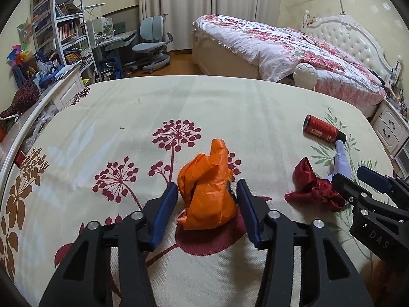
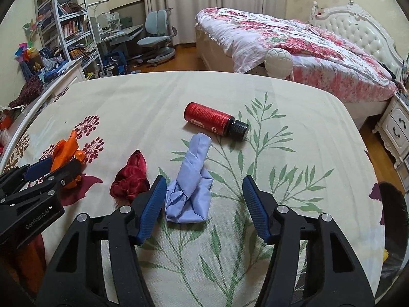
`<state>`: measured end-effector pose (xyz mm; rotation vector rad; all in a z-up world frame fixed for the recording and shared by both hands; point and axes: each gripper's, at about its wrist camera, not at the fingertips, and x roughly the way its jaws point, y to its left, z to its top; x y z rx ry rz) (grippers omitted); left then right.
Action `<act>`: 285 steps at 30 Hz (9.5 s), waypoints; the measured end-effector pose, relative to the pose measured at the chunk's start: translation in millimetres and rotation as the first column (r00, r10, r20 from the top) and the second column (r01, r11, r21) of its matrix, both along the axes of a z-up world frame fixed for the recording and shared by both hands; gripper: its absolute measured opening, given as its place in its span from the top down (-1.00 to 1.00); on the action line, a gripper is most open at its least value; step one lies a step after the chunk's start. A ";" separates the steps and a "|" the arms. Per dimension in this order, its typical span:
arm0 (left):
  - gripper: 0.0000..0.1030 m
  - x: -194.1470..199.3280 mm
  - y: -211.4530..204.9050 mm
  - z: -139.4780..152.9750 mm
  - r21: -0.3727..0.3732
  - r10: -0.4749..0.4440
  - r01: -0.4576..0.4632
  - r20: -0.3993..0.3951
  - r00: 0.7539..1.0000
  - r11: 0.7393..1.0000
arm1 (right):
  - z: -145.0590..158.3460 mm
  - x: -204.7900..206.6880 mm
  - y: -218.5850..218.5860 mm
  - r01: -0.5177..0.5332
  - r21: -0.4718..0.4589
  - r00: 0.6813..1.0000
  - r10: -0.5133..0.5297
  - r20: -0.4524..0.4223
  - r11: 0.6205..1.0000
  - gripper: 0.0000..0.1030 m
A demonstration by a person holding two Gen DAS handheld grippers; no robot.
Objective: Collect trash
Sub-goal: 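Grasp the orange plastic bag with the left tool and lift it, then grasp the light blue cloth with the right tool and lift it, then carry orange bag and blue cloth over the bin and open both tools, then move both tools back over the table toward the remaining trash, then grasp the dark red cloth with the left tool while the right tool grasps the red spray can, then carry red cloth and spray can over the bin and open both tools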
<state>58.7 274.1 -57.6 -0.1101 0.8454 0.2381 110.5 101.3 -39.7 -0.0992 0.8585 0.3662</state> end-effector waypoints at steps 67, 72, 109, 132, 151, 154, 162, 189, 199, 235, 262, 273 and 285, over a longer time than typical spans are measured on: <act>0.16 -59.1 -214.2 26.9 0.050 -0.323 0.319 0.108 0.940 0.946 | 11.1 -105.1 -227.5 0.359 0.041 0.930 -0.361 0.069 0.933 0.37; 0.16 -57.6 -237.7 24.9 0.050 -0.366 0.362 0.106 0.925 0.931 | 9.2 -109.1 -251.4 0.408 0.046 0.909 -0.410 0.068 0.912 0.37; 0.15 14.9 -383.0 15.6 0.096 -0.543 0.535 0.110 0.833 0.840 | -0.1 -82.8 -367.2 0.635 0.046 0.768 -0.636 0.075 0.771 0.37; -0.40 45.6 -412.9 3.0 0.103 -0.553 0.546 0.067 0.830 0.832 | -12.2 -58.8 -385.8 0.676 0.030 0.734 -0.676 0.062 0.736 0.35; -0.65 37.4 -368.8 16.8 0.152 -0.459 0.444 0.084 0.884 0.883 | -4.0 -68.3 -378.0 0.694 0.024 0.714 -0.693 0.098 0.719 -0.38; -0.66 34.0 -349.4 18.0 0.151 -0.422 0.407 0.080 0.903 0.901 | -2.6 -66.6 -367.4 0.679 0.028 0.729 -0.678 0.092 0.734 -0.40; -0.66 20.6 -286.5 19.5 0.138 -0.298 0.287 0.072 0.952 0.948 | 1.7 -61.4 -321.4 0.603 0.044 0.793 -0.604 0.083 0.797 -0.42; -0.06 16.6 -95.7 -6.2 0.037 -0.028 0.030 -0.057 0.998 0.999 | -1.7 -35.3 -129.3 0.236 0.008 0.971 -0.236 0.038 0.972 -0.43; 0.61 20.7 -70.6 -5.6 0.056 -0.046 0.048 -0.041 0.998 0.997 | -2.5 -8.7 -77.8 0.124 -0.015 0.992 -0.124 0.020 0.992 -0.43; 0.62 41.7 -1.6 -5.3 0.041 0.023 -0.022 -0.045 0.999 0.999 | -7.5 51.3 31.5 -0.093 -0.093 0.996 0.093 -0.011 0.991 0.54; 0.70 -2.4 -45.4 -3.7 0.012 -0.030 0.030 -0.018 0.999 0.999 | -4.0 -29.9 -42.5 0.035 -0.018 0.999 -0.034 0.007 0.999 0.55; 0.70 -18.5 -80.6 -0.8 0.007 -0.082 0.082 -0.006 0.997 0.997 | -0.9 -52.8 -82.5 0.092 0.002 0.995 -0.092 0.025 0.996 0.55; 0.70 -26.9 -134.9 7.3 0.011 -0.171 0.171 0.019 0.985 0.985 | 2.5 -74.3 -137.9 0.179 0.027 0.982 -0.181 0.047 0.983 0.55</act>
